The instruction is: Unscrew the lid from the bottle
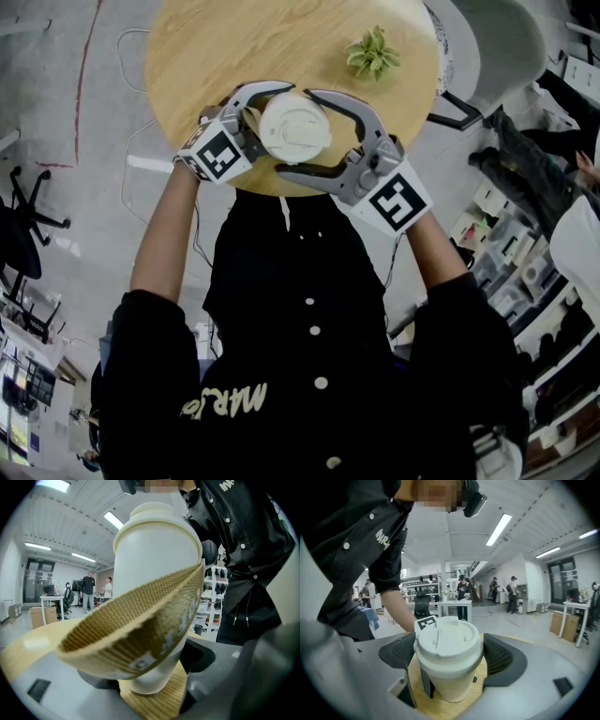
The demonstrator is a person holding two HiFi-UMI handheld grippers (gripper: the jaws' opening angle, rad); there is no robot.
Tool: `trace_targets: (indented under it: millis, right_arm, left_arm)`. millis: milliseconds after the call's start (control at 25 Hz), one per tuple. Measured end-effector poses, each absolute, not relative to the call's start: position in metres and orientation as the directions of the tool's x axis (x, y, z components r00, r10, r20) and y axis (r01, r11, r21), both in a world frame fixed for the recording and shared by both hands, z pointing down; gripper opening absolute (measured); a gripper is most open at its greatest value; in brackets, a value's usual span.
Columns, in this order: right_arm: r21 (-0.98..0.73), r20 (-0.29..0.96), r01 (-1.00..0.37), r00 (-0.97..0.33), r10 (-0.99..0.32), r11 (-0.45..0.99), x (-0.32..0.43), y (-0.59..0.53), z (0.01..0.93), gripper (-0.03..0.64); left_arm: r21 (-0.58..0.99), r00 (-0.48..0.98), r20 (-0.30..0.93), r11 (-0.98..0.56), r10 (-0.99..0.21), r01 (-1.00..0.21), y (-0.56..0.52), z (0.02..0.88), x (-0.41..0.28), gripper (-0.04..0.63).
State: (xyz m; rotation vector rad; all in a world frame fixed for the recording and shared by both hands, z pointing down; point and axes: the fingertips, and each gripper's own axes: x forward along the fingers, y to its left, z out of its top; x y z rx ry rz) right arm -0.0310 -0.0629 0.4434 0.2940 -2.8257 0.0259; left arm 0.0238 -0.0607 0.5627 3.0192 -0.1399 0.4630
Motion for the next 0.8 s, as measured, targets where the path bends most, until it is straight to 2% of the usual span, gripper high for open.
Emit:
trace_targets:
  millis: [160, 240, 320, 440, 520, 720, 800]
  right_arm:
    - [-0.016, 0.296, 0.067, -0.953, 0.068, 0.998, -0.0277, -0.0565, 0.4431, 0.443]
    - [-0.040, 0.297, 0.134, -0.944, 0.140, 0.990, -0.0264, -0.0561, 0.4435, 0.440]
    - [-0.055, 0.300, 0.141, -0.942, 0.151, 0.988, -0.0263, -0.0562, 0.4441, 0.440]
    - [-0.063, 0.309, 0.087, -0.945, 0.102, 0.994, -0.0251, -0.0563, 0.4454, 0.446]
    - [-0.074, 0.317, 0.021, -0.948, 0.043, 0.997, -0.0223, -0.0564, 0.4446, 0.475]
    - [-0.070, 0.294, -0.262, -0.927, -0.231, 0.962, -0.0234, -0.0629, 0.4368, 0.503]
    - [-0.051, 0.285, -0.330, -0.909, -0.303, 0.942, -0.0249, -0.0639, 0.4381, 0.505]
  left_arm:
    - [0.069, 0.951, 0.300, -0.992, -0.078, -0.103, -0.0609, 0.5631, 0.0244, 0.373]
    - [0.070, 0.950, 0.301, -0.992, -0.079, -0.105, -0.0612, 0.5633, 0.0244, 0.373]
    - [0.071, 0.950, 0.301, -0.992, -0.079, -0.105, -0.0611, 0.5632, 0.0241, 0.373]
    - [0.069, 0.951, 0.300, -0.992, -0.079, -0.104, -0.0606, 0.5628, 0.0241, 0.373]
    - [0.069, 0.950, 0.301, -0.992, -0.080, -0.105, -0.0605, 0.5628, 0.0242, 0.373]
    - [0.072, 0.950, 0.303, -0.992, -0.078, -0.105, -0.0600, 0.5628, 0.0236, 0.373]
    - [0.071, 0.949, 0.306, -0.992, -0.074, -0.100, -0.0593, 0.5640, 0.0242, 0.373]
